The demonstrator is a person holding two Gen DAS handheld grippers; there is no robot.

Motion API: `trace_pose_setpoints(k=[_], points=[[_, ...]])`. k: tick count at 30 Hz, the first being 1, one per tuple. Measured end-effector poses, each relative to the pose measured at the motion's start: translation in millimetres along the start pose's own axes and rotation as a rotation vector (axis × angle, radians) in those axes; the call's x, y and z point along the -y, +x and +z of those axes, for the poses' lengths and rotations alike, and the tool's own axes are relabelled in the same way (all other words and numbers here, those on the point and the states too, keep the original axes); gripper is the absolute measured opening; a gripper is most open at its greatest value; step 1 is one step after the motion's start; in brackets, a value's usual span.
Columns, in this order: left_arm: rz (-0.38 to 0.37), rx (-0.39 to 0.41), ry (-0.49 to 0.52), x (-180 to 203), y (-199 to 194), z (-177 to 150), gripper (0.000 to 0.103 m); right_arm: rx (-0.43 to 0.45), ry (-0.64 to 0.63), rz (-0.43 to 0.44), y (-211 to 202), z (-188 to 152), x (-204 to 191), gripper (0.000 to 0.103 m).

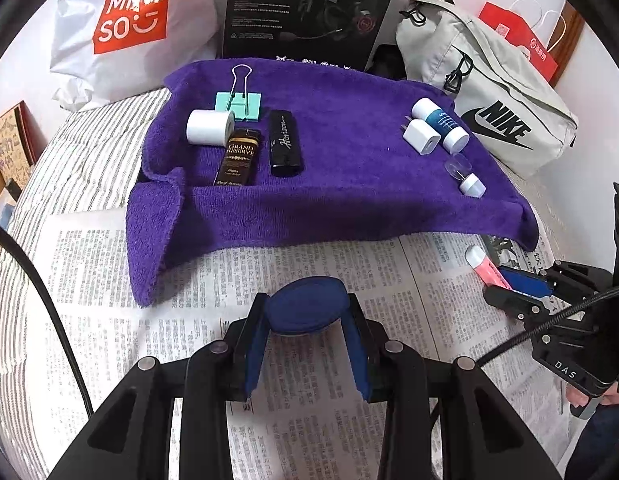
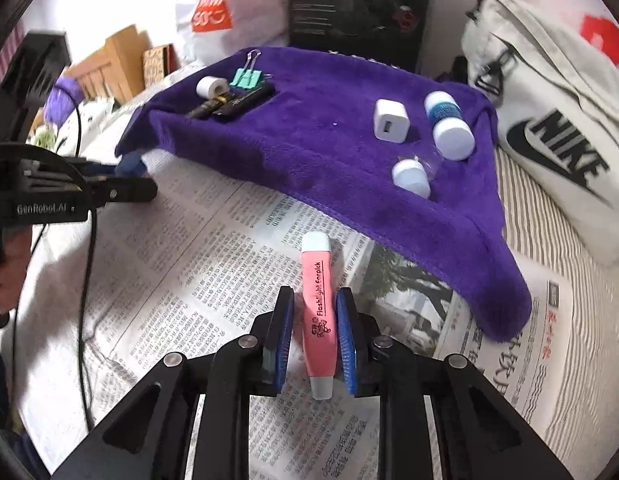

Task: Organize rigid objects
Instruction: 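Grasp the pink highlighter with the right gripper while the left holds the jar, then carry the highlighter onto the towel and open the right gripper while the left carries the jar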

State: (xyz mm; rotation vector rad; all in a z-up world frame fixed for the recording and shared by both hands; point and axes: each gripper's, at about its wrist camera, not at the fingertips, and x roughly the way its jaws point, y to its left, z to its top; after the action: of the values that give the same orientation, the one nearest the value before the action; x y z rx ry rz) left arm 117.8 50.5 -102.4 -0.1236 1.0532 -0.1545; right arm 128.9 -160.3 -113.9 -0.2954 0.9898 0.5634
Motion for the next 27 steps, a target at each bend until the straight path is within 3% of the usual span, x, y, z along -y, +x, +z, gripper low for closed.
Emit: trace_pose_setpoints(k=[15, 27], points=[[-0.066, 0.052, -0.001, -2, -24, 12, 0.034, 0.052, 0.131, 0.1, -21, 6, 20, 0.017], [-0.079, 0.071, 0.009, -3, -33, 27, 0.034, 0.086, 0.137, 0.091, -35, 26, 28, 0.017]])
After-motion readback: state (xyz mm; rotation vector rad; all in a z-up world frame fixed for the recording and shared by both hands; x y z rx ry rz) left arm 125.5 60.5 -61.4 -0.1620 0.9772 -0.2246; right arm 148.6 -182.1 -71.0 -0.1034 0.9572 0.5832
